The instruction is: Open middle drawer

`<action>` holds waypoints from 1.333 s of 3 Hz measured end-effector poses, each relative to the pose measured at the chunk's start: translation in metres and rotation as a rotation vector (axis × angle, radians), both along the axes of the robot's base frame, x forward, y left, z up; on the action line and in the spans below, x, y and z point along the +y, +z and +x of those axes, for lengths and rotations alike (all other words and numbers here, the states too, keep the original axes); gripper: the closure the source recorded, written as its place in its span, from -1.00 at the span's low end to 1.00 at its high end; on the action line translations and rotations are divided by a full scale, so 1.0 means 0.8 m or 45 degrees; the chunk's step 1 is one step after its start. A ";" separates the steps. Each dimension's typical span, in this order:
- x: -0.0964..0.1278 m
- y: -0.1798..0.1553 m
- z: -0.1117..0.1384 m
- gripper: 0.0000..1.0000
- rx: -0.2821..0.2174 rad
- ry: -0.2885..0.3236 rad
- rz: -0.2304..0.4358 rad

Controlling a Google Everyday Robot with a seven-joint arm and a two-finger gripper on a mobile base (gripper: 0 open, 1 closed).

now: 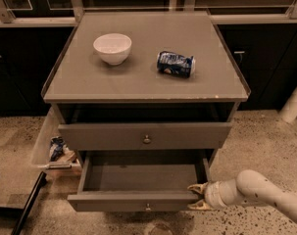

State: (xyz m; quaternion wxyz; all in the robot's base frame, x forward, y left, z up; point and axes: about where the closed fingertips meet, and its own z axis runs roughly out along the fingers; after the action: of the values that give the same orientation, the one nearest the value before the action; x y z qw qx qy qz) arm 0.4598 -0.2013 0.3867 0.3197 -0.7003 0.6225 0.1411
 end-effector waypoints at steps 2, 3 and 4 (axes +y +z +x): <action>-0.001 0.004 0.003 -0.31 0.002 -0.006 0.016; -0.004 0.000 -0.026 -0.26 -0.015 0.029 -0.009; -0.006 -0.005 -0.068 0.21 -0.032 0.067 -0.022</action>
Offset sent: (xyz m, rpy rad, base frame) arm 0.0068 -0.0051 0.0087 0.0238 -0.0007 -0.0157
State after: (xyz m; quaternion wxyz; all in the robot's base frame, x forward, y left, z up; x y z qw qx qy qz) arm 0.4057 -0.2063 0.3831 0.3177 -0.7210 0.6008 0.1353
